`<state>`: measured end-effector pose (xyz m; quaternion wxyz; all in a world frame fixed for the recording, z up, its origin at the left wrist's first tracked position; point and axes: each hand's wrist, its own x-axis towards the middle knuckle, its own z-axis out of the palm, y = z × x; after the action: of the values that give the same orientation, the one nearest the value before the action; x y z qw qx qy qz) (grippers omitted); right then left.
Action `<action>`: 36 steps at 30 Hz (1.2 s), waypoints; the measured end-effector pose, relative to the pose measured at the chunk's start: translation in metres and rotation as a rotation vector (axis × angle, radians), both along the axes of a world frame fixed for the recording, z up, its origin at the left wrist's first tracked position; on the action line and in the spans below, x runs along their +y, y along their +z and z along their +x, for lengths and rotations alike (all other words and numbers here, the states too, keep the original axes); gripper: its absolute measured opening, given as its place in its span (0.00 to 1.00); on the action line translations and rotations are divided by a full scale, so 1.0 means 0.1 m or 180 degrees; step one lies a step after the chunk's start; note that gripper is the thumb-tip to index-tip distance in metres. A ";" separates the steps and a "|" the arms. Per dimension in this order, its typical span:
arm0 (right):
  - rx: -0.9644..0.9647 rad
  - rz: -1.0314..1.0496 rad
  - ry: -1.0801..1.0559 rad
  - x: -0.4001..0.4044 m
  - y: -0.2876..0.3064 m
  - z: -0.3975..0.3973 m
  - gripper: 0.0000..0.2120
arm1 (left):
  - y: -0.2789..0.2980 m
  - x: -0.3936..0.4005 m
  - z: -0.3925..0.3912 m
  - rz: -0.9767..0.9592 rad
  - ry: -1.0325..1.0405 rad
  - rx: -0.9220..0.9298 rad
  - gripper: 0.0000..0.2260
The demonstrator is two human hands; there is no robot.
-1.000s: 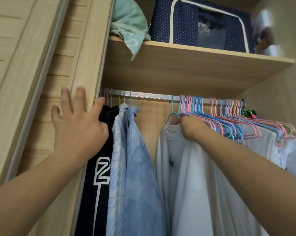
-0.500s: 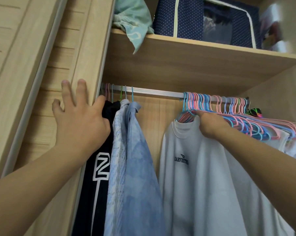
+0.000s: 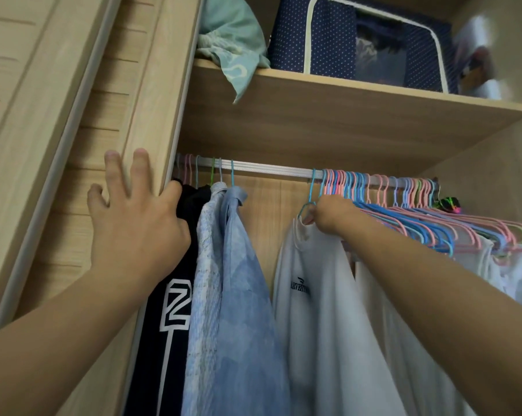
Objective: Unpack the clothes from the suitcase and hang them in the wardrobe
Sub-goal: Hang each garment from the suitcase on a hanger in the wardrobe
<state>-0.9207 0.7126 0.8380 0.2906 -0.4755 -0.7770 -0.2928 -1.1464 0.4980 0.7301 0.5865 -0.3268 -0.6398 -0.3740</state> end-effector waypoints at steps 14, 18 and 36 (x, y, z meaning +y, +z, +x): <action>-0.0614 0.0786 -0.0854 -0.15 -0.11 0.72 0.14 | 0.00 -0.03 0.04 -0.0036 0.0052 -0.0007 0.19; -0.0511 0.0712 -0.0770 -0.12 -0.15 0.64 0.12 | -0.01 -0.02 0.04 -0.0027 0.0033 -0.0005 0.19; 0.1509 0.0929 -0.0018 -0.54 -0.66 1.24 0.08 | -0.08 0.01 0.06 -0.0456 0.0508 0.1009 0.23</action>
<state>-0.7969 0.6583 0.7725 0.5288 -0.4860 -0.6356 -0.2830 -1.1405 0.4986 0.7217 0.6830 -0.3707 -0.5883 -0.2237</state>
